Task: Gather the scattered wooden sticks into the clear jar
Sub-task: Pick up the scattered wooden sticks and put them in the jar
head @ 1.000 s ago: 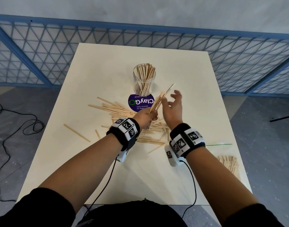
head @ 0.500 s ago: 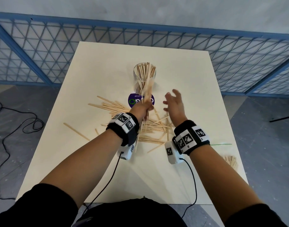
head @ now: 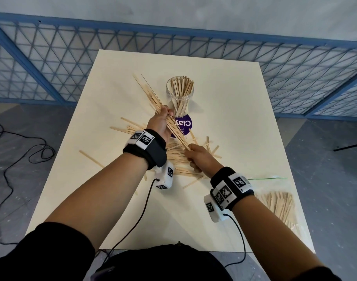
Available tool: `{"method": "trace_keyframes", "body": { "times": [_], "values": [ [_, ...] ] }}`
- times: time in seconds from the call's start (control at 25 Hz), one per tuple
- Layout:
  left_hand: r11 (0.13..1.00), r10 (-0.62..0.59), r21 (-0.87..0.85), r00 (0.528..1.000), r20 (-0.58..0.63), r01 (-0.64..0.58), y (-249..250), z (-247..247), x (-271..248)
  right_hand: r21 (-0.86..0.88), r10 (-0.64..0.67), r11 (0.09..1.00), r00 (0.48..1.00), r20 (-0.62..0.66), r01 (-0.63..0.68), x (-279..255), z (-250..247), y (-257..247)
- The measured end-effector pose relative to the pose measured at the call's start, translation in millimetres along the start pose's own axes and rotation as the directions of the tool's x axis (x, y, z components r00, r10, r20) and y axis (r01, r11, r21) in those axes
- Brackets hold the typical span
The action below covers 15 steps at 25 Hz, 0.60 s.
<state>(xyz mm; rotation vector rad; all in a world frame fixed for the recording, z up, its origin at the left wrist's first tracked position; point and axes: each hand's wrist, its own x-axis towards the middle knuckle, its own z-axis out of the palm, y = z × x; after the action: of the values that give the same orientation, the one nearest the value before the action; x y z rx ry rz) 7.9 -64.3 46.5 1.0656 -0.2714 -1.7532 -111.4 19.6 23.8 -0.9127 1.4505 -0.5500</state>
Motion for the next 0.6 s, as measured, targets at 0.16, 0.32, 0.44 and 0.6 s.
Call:
{"method": "trace_keyframes", "body": {
  "times": [0.16,0.32,0.44,0.6],
  "values": [
    [1.0,-0.006,0.004,0.998,0.058,0.006,-7.7,1.2,-2.0,0.09,-0.068,0.993,0.986,-0.15,0.082,3.1,6.8,-7.1],
    [0.999,-0.042,0.022,0.988,0.146,0.039,-9.9,6.8,-5.9,-0.182,-0.245,0.96,0.952,-0.183,0.212,1.7,16.5,-8.4],
    [0.989,-0.068,0.135,0.991,0.113,0.052,-7.6,4.9,-9.6,-0.018,-0.211,0.978,0.975,-0.07,0.21,0.7,3.8,-10.4],
    [0.868,-0.126,0.491,0.989,0.082,0.07,-20.0,-0.5,-23.0,-0.022,-0.308,0.949,0.903,-0.298,0.316,9.0,-23.8,-41.4]
  ]
}}
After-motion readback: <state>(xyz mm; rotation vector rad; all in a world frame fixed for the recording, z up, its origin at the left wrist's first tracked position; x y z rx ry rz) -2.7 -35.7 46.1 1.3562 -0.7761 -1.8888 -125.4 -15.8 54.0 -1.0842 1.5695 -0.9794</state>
